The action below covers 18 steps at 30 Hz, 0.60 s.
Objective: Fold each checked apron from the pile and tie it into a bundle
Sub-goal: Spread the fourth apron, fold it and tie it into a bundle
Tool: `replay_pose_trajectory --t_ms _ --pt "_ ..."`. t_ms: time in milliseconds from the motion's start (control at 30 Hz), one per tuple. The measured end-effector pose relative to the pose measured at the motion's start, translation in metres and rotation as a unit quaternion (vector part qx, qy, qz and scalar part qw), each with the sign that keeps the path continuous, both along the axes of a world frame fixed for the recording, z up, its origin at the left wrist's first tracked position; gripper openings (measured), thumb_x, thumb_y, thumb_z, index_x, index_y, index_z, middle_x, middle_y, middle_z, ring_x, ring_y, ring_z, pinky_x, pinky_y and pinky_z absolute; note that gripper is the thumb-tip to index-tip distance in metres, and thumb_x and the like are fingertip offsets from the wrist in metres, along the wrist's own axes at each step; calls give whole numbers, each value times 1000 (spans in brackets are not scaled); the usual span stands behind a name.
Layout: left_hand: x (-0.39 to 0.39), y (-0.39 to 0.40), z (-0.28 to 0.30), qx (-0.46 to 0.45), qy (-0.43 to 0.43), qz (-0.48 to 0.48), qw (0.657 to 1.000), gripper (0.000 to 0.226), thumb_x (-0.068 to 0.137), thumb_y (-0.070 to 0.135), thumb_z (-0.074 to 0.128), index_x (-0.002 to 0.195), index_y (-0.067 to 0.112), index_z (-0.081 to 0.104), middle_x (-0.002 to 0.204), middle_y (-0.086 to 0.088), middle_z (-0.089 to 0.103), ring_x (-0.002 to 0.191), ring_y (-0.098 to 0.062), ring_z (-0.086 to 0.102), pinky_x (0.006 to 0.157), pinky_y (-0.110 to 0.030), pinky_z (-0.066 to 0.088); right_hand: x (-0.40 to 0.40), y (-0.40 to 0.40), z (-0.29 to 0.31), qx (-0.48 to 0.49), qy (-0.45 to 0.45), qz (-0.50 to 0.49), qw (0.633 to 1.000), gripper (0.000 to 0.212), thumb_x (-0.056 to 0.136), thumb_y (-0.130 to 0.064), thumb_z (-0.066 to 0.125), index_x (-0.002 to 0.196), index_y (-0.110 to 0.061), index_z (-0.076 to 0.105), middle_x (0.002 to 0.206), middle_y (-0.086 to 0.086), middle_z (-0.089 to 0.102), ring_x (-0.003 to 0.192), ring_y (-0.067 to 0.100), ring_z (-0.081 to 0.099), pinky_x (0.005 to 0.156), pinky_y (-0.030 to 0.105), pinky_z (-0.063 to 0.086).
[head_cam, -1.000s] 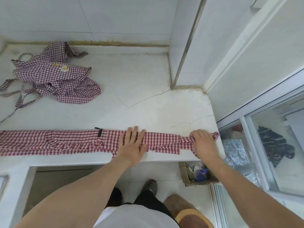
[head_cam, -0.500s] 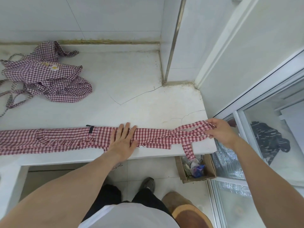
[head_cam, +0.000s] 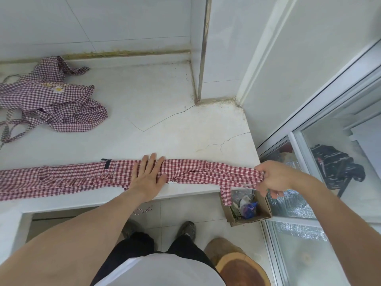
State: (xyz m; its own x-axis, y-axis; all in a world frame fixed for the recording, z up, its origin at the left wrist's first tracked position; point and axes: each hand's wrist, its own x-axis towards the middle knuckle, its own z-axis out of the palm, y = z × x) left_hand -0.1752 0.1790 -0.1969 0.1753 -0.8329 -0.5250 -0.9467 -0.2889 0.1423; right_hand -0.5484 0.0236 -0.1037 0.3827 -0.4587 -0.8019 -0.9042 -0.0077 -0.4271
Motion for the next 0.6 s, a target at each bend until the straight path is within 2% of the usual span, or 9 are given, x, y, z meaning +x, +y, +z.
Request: replay_pose_trajectory --t_ms 67,167,233,300,400,533,600 --pt "0 -1 -1 0 1 1 1000 63 103 55 13 151 40 -24 159 7 -35 145 -16 -34 118 -44 -21 -8 -1 0 2 -40 -52 998 13 90 -3 66 102 -9 62 69 16 71 47 23 61 45 31 48" --pt "-4 -2 0 4 6 5 1000 63 103 56 13 152 41 -23 158 6 -35 144 -15 -35 119 -44 -21 -13 -4 -10 -17 -128 -196 972 9 91 3 64 97 8 61 66 21 65 45 25 58 41 31 47" --pt "-6 -3 0 5 8 7 1000 63 102 57 13 152 41 -23 158 5 -35 144 -15 -35 119 -44 -21 -5 -5 -20 -7 -180 -296 938 10 89 6 64 97 10 61 81 24 67 53 25 64 42 28 50" --pt "-7 -3 0 1 9 7 1000 63 102 57 13 152 41 -22 159 5 -35 144 -15 -35 119 -44 -21 3 -7 -29 29 -228 -362 904 26 85 -3 73 106 8 63 98 22 71 63 24 70 46 26 54" --pt "-6 -2 0 3 5 6 1000 63 102 57 12 153 40 -22 158 5 -35 144 -15 -35 120 -45 -19 5 -10 -39 20 -250 -408 878 48 72 -17 79 109 9 64 100 23 72 68 17 71 56 22 58" --pt "-6 -2 0 1 12 10 1000 63 103 57 13 153 40 -21 158 5 -35 143 -14 -36 119 -45 -20 7 -15 -51 24 -269 -451 851 25 85 6 67 109 12 61 101 24 69 75 19 73 66 23 60" --pt "-5 -2 0 0 12 10 1000 63 102 57 13 153 40 -21 158 5 -35 143 -14 -36 119 -45 -20 6 -16 -54 67 -302 -481 820 29 79 11 67 107 10 61 106 23 68 81 20 74 70 22 60"
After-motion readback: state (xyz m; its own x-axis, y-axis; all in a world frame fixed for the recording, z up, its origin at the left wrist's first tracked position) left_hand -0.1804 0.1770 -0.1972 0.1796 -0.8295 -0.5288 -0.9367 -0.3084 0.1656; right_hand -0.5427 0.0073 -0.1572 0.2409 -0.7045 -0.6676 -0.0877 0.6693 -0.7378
